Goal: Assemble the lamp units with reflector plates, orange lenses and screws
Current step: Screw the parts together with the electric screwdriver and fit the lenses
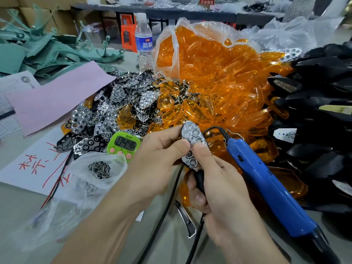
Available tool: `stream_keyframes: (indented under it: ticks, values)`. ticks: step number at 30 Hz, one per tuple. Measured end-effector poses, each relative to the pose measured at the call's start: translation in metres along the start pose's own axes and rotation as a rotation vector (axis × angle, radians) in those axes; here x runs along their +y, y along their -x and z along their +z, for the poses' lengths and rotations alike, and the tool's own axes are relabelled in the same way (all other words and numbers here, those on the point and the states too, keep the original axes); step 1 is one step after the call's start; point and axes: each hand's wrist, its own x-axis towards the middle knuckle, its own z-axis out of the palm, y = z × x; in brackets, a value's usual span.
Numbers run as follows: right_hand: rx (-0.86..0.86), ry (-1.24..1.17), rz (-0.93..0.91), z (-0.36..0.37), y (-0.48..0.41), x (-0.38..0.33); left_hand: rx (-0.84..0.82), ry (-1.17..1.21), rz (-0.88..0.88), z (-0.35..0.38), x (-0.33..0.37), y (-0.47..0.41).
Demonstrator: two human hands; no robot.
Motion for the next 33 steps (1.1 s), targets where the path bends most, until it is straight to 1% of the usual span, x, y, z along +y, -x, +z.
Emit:
stream_keyframes:
  ticks: [3,5,8,11,13,19,22,25,28,30,33]
  values:
    - [0.016,-0.008,0.001,0.002,0.001,-0.001,0.025,-0.101,0.032,0.001,0.000,0.002]
    - [0.013,-0.003,0.000,0.002,0.001,-0.001,0.047,-0.122,0.029,0.003,0.001,0.002]
    - [-0.029,0.052,-0.041,0.004,0.002,0.001,0.156,-0.015,-0.006,0.005,0.005,0.002]
    - [-0.047,0.149,-0.127,0.007,0.000,0.010,0.281,-0.008,0.019,0.007,0.005,0.003]
    - [-0.044,0.195,-0.182,0.006,-0.002,0.014,0.327,0.011,0.047,0.008,0.003,0.002]
    - [-0.005,0.332,-0.322,0.005,-0.008,0.028,0.361,0.066,0.069,0.012,0.002,0.003]
    - [0.014,0.357,-0.364,0.004,-0.009,0.028,0.336,0.091,0.047,0.014,0.001,0.003]
    - [0.024,0.337,-0.346,0.002,-0.010,0.025,0.271,0.081,0.016,0.010,-0.001,0.001]
    - [-0.008,0.312,-0.299,0.000,-0.009,0.022,0.205,0.207,-0.001,0.004,0.001,0.000]
    - [-0.034,0.297,-0.276,0.000,-0.008,0.021,0.208,0.242,0.033,0.002,0.003,0.000]
    - [-0.053,0.286,-0.237,0.001,-0.007,0.021,0.263,0.232,0.081,0.005,0.003,-0.001]
